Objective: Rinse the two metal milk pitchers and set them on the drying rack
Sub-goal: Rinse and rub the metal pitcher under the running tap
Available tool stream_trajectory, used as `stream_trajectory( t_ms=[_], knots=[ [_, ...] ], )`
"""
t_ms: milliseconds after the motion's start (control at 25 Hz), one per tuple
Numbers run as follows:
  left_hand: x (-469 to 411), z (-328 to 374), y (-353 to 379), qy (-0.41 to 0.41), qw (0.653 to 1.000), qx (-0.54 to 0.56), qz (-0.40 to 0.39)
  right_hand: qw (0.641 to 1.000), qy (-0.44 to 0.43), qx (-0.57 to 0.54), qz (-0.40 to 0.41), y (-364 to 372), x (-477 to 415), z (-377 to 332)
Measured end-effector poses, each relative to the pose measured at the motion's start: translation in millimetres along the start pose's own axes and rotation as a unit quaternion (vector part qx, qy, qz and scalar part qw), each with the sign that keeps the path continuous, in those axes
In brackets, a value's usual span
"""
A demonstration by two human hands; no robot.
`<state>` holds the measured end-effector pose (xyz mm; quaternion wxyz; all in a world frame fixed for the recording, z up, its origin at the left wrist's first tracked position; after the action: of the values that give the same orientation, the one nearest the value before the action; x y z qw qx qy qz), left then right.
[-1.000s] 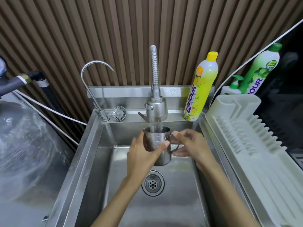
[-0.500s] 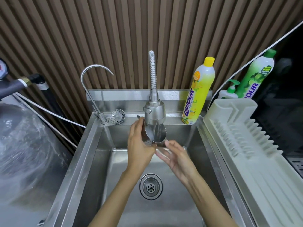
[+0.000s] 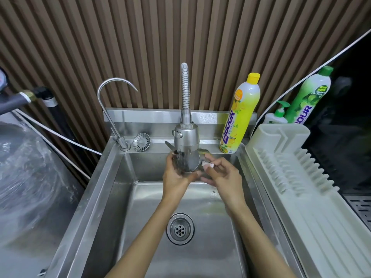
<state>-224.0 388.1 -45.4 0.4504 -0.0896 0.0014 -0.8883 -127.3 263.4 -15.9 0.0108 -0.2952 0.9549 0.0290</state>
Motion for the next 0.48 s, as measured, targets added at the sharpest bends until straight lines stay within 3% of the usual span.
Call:
stream_trajectory(
  t_ms=[80,160,240,360,400,480],
  knots=[
    [4.7,25.2,-13.9,0.087,0.994,-0.052,0.033,0.982,0.071,-0.169,-0.047,19.0,3.6,22.2],
    [21.3,49.1,-25.8,0.158,0.976,-0.131,0.071,0.935,0.160,-0.304,-0.088,40.2,14.8,44.6],
    [37.6,57.1,-31.2,0.177,0.950,-0.230,0.113,0.915,0.210,-0.328,-0.105,51.5,27.5,59.0],
    [43.8,42.9,-37.4,0.085,0.918,-0.351,0.164,0.962,0.219,-0.141,-0.086,32.3,30.8,57.7],
    [42.5,33.0,-36.6,0.047,0.920,-0.357,0.154,0.975,0.204,-0.060,-0.066,19.1,26.2,47.8],
    [36.9,10.6,-26.4,-0.005,0.962,-0.258,0.091,0.984,0.130,0.117,-0.022,-6.6,12.6,14.3]
  ],
)
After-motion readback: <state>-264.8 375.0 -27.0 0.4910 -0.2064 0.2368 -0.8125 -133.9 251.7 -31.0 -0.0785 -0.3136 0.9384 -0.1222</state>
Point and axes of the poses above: each hand's wrist, its own x-axis away from the middle knuckle, its own y-axis out of the palm, z = x × y, the point moved 10 cm from there along -x, towards the middle knuckle, and after that the axes turned 4 degrees about -y, right-handed, at the moved point
